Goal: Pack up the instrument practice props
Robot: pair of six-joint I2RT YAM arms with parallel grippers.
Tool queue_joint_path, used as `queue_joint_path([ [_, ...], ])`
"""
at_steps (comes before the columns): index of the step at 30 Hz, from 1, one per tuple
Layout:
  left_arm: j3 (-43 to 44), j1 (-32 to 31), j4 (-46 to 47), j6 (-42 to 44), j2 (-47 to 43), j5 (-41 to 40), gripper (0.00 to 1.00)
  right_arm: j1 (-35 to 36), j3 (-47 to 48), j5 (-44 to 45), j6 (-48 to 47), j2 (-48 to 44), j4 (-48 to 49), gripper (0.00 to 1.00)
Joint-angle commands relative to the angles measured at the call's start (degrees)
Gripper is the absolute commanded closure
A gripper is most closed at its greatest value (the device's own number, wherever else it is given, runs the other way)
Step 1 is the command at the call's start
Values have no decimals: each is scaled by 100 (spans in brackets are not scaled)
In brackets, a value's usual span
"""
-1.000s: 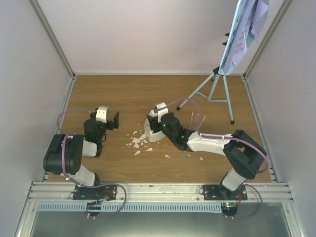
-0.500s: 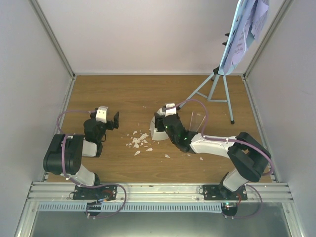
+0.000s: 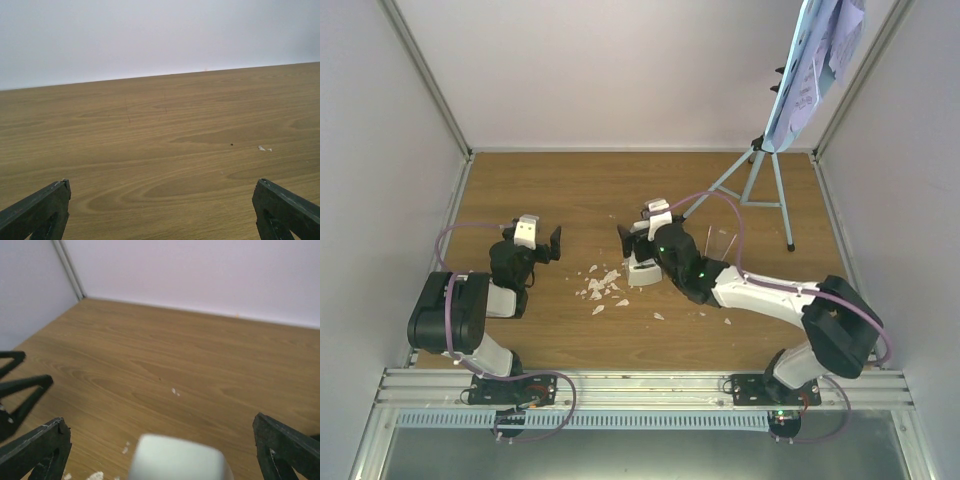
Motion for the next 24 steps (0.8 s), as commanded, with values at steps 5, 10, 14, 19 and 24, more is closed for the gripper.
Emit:
queue_joint_path([
  [5, -10, -1, 435, 100, -46, -2, 1, 1, 269, -8, -510, -966, -536, 0],
  [10, -10, -7, 437, 93, -46, 5, 1, -699, -189, -682, -223, -1850, -803, 0],
  [14, -10, -2, 439, 99, -46, 0, 1, -1738, -1159, -1866, 58, -2313, -379, 0],
  [19, -10, -7, 435, 101, -47, -1, 1, -2231, -1825, -2287, 314, -2304, -374, 0],
  [24, -10, -2, 434, 98, -46, 1, 1, -2262, -1799, -2599, 417, -1488, -531, 2],
])
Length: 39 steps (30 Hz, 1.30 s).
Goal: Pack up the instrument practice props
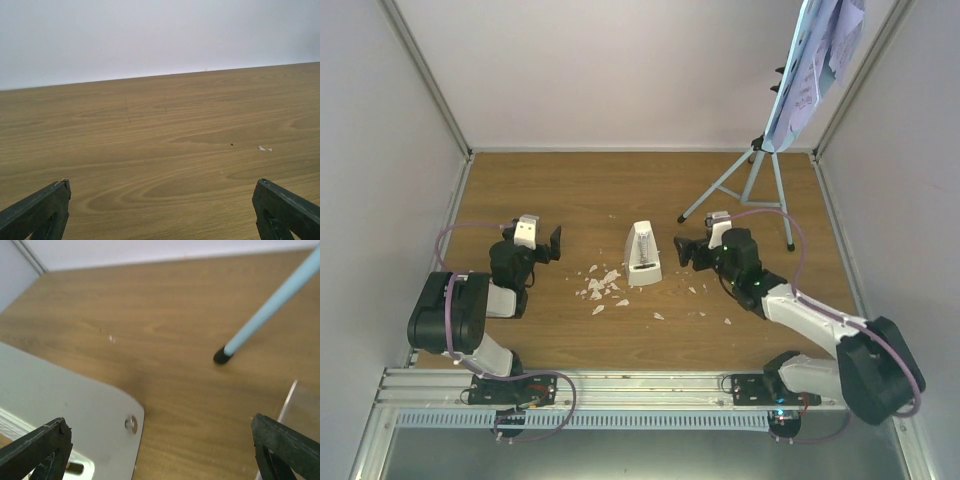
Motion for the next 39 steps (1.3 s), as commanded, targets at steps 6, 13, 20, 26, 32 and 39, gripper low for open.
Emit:
queue_joint_path([
  [6, -10, -7, 442, 94, -51, 1, 1, -69, -34, -622, 704, 1404, 372, 25],
  [13, -10, -6, 438, 93, -46, 5, 1, 19, -75, -1266, 538, 1913, 828, 37],
  [20, -10, -7, 439, 93, -46, -1, 1, 522, 190, -1884, 410, 2517, 1209, 52],
  [26, -10, -4, 441, 94, -46, 4, 1, 1128, 334, -1865, 467, 2723, 1405, 53],
  [32, -10, -7, 438, 100, -47, 1, 1, 1320, 56, -1435, 414, 2262, 1472, 50],
  [39, -7, -3, 440, 93, -46, 7, 1, 1292, -377, -1299, -373, 1274, 1859, 16],
])
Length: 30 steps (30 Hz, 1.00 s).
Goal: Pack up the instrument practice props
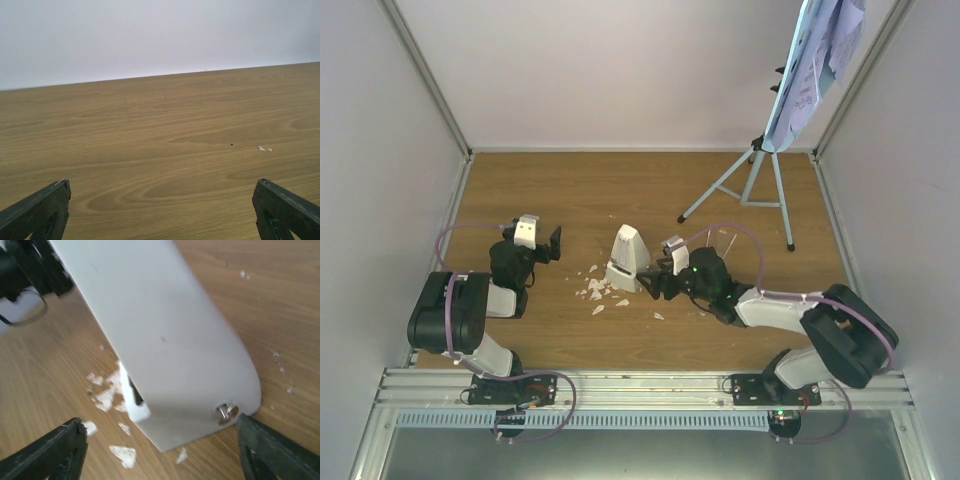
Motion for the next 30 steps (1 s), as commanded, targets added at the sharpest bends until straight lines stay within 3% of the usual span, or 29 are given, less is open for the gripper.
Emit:
queue_joint_path([
  [1, -10, -2, 435, 97, -46, -1, 1, 8, -123, 121, -644, -458, 517, 9],
  [3, -10, -7, 442, 95, -48, -2, 1, 8, -58, 169, -887, -520, 622, 1],
  [15, -8, -7, 435, 95, -46, -2, 1, -341, 820, 318, -1380, 229, 776, 1],
  [30, -10, -7, 435, 93, -46, 1, 1, -352, 924, 115, -1305, 343, 825, 0],
])
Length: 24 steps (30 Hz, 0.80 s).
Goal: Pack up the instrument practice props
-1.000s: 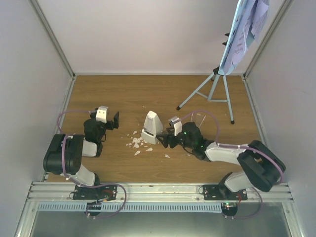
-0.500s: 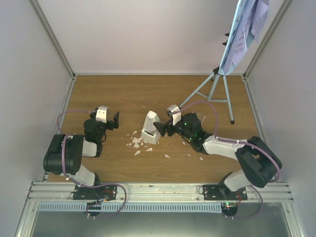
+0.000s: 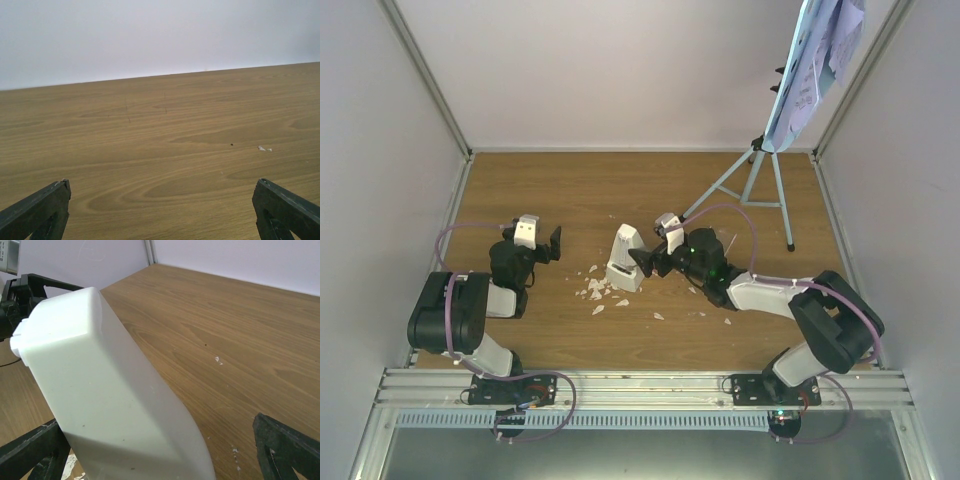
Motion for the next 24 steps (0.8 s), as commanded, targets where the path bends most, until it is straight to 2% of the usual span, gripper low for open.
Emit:
queue_joint_path([
  [1, -3, -5, 434, 99, -40, -1, 1, -38, 196, -73, -57, -25, 103, 0],
  [5, 11, 0, 387, 137, -78, 135, 1, -38, 280, -139, -36, -28, 64, 0],
  [7, 121, 1, 47, 211, -253, 115, 1, -31, 300, -135, -46, -54, 32, 1],
  [10, 416, -206, -947, 58, -793, -267, 1, -39, 299, -132, -68, -108, 11, 0],
  [12, 459, -213, -1430, -200, -1329, -489, 1, -38, 322, -166, -93, -115, -8, 0],
  [15, 459, -210, -2040, -1136, -2160, -522, 1, -38, 378, -325, -179, -88, -52, 0],
  [20, 803, -310, -3209, -2497, -3005, 754, 1, -40, 439, -634, -468, -30, -79, 0],
  [24, 1786, -963, -4625, -2530, -2885, 1526, 4, -38, 396, -823, -675, -60, -22, 1],
])
